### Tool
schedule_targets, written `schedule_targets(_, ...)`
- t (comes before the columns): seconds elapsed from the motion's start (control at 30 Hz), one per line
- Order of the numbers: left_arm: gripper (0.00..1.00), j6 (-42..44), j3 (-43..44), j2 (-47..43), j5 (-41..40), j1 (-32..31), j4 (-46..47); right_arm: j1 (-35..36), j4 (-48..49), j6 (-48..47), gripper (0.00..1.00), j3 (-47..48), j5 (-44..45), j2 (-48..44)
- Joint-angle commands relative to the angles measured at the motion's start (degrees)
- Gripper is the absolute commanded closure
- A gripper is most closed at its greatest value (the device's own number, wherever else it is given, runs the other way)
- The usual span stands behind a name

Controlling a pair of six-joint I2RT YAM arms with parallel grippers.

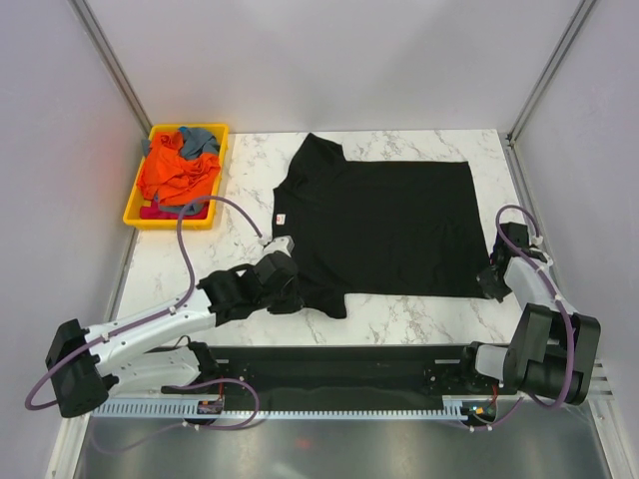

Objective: Fold and stack the t-shirts
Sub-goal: Flatten the tshirt out

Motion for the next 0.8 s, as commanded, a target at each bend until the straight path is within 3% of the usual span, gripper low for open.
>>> schedule_targets(0.0, 0.98, 0.92, 3.90, -2.61, -4.88, -0.35, -2.69, -0.05, 1.38, -0.78, 1.00, 1.56, 2.32, -1.76)
schedule_targets(0.47, 0.98, 4.60, 19.10, -4.46, -12.62, -0.35, -13.42, 0.04, -6.79, -6.67, 1.00, 15.44, -0.67, -16.08)
schedule_targets(0.6, 0.98, 7.68, 28.84, -2.53, -15.87, -0.35, -16.49, 0.04, -8.90, -6.85, 1.00, 21.77, -2.60, -17.58)
schedule_targets(0.77, 0.98, 16.20, 49.31, 1.59, -19.21, -0.35, -20.00, 0.04, -13.46, -7.02, 1.00, 37.84, -7.43, -16.18)
